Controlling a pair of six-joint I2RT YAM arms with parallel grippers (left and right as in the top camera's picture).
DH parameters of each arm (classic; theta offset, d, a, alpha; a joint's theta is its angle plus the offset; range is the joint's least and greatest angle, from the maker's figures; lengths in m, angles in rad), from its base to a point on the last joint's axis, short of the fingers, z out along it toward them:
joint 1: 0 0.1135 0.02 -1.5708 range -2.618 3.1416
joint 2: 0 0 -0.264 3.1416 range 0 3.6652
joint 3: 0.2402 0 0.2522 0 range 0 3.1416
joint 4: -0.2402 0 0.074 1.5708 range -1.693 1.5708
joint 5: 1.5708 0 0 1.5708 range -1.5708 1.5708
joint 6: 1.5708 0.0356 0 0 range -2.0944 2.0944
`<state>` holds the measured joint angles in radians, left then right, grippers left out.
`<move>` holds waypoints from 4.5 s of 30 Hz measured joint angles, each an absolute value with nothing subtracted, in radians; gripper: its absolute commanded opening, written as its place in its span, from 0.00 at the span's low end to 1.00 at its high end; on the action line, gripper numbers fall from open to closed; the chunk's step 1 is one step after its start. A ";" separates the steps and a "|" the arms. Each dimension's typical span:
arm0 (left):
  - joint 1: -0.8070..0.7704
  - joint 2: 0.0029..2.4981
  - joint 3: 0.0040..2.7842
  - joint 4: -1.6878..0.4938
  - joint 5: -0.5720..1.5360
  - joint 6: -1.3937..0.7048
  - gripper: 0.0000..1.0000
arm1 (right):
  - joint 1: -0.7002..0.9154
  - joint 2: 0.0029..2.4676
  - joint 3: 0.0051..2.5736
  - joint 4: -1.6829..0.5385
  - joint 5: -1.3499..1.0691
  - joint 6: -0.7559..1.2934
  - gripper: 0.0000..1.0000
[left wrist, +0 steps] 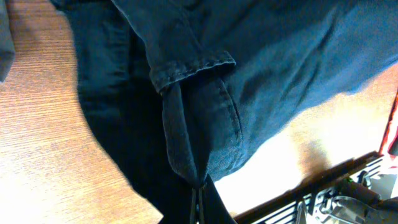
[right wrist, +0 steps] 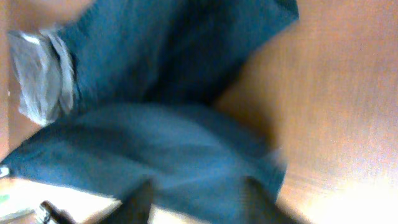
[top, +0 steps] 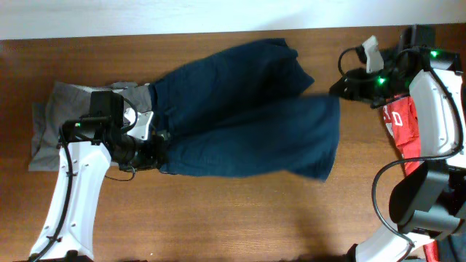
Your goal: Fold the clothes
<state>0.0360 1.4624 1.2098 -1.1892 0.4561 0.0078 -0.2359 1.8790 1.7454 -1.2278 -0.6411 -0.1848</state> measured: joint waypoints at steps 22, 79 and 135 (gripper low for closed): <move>0.036 1.462 1.210 -1.193 0.453 0.008 0.00 | -0.236 1.878 1.270 -1.255 -0.498 -0.173 0.69; 0.036 1.447 1.288 -1.254 0.446 0.068 0.00 | -0.277 1.689 1.709 -1.497 -0.494 -0.205 0.04; 0.035 1.419 1.314 -1.348 0.158 -0.121 0.03 | 0.016 1.962 1.705 -0.789 -0.477 -0.063 0.05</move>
